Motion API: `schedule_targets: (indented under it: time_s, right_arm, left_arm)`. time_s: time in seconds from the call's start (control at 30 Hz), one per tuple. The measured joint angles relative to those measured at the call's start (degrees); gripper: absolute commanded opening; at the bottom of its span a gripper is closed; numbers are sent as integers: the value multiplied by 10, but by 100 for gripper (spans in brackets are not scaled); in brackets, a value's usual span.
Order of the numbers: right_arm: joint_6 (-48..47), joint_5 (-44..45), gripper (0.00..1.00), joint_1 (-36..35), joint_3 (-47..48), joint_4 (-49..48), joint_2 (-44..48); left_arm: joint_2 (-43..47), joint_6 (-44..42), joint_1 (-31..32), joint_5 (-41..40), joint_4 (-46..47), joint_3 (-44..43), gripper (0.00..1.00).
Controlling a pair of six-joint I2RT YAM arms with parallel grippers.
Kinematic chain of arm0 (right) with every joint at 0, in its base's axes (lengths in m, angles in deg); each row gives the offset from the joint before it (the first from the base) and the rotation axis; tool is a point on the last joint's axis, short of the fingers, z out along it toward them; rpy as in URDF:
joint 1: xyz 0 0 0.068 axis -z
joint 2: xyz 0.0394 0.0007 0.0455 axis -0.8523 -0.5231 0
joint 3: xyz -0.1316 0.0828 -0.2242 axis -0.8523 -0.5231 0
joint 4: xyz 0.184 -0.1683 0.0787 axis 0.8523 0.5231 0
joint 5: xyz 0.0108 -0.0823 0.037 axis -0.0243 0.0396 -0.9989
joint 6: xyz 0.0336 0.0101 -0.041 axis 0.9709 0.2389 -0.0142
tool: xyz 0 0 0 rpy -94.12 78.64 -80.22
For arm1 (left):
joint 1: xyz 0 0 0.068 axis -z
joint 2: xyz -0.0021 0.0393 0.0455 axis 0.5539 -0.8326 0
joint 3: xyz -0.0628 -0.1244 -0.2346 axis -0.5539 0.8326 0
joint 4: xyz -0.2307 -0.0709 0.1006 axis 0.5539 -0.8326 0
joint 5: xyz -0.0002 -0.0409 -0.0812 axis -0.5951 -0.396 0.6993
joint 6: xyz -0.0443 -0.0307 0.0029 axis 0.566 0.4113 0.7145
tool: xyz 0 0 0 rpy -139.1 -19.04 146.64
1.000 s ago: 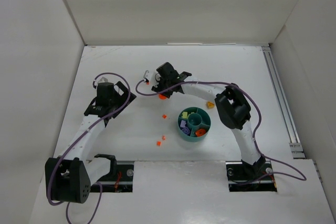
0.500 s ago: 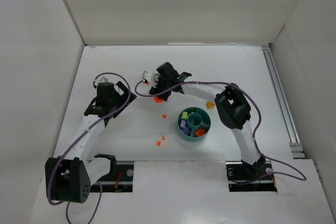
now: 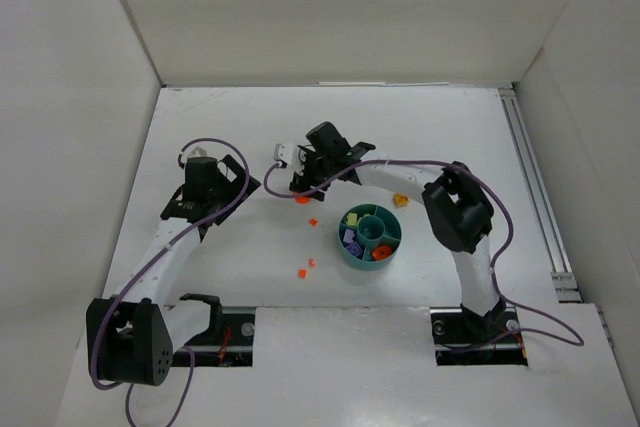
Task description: Sort the legos into containers by color
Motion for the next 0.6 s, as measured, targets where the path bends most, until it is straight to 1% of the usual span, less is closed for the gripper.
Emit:
schedule_targets:
  time_s: [0.13, 0.3, 0.6]
  right_arm:
    - [-26, -17, 76, -2, -12, -12, 22]
    - [-49, -36, 76, -4, -15, -17, 23]
    - [-69, -37, 76, -11, -14, -17, 14]
  left_arm:
    - [0, 0, 0, 1, 0, 0, 100]
    - [0, 0, 0, 1, 0, 0, 100]
    - [0, -4, 0, 2, 0, 0, 100]
